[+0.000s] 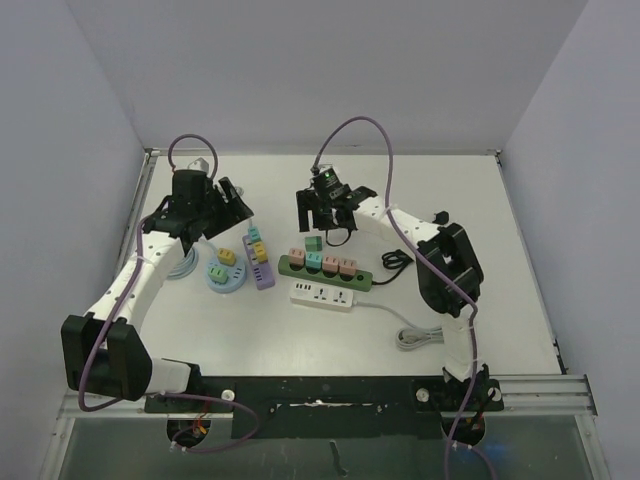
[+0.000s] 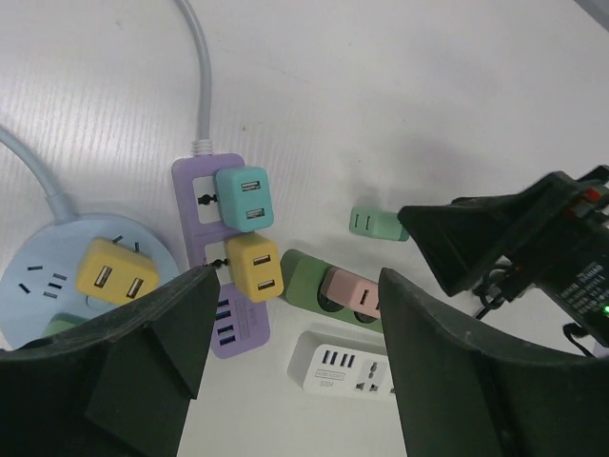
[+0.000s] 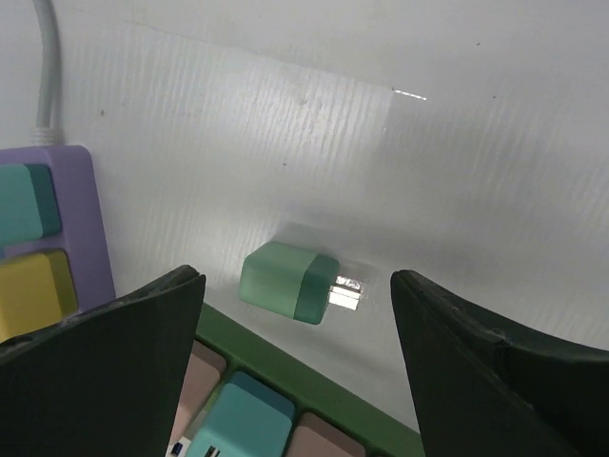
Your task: Insert the plug
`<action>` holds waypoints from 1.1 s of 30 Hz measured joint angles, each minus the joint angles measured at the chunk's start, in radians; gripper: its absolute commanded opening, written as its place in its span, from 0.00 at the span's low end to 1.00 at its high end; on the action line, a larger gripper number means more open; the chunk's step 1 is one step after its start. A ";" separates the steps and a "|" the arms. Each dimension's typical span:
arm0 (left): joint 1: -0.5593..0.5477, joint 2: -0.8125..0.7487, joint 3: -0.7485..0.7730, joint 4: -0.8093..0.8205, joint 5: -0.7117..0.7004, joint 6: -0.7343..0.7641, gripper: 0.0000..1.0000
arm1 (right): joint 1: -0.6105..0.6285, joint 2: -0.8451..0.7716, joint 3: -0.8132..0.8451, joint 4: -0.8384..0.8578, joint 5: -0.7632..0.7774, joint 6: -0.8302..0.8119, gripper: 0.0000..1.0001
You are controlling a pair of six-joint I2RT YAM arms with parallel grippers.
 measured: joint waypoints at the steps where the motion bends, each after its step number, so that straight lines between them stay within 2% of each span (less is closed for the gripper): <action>1: 0.008 0.001 -0.007 0.009 0.015 0.004 0.66 | 0.006 0.024 0.022 -0.019 0.000 -0.003 0.84; 5: 0.038 0.001 -0.019 0.024 0.077 0.025 0.66 | 0.034 0.107 0.086 -0.089 0.005 -0.019 0.86; 7: 0.048 0.001 -0.023 0.033 0.101 0.033 0.66 | 0.045 0.144 0.116 -0.126 0.013 -0.022 0.83; 13: 0.051 0.001 -0.051 0.040 0.117 0.042 0.66 | 0.058 0.232 0.218 -0.229 0.049 0.006 0.70; 19: 0.051 -0.002 -0.053 0.040 0.116 0.050 0.66 | 0.047 0.248 0.230 -0.262 0.062 0.051 0.52; 27: 0.051 -0.002 -0.053 0.053 0.138 0.049 0.66 | 0.022 0.214 0.177 -0.212 0.055 0.083 0.49; 33: 0.049 -0.002 -0.060 0.106 0.211 0.049 0.66 | -0.024 0.077 0.064 -0.117 -0.011 0.091 0.50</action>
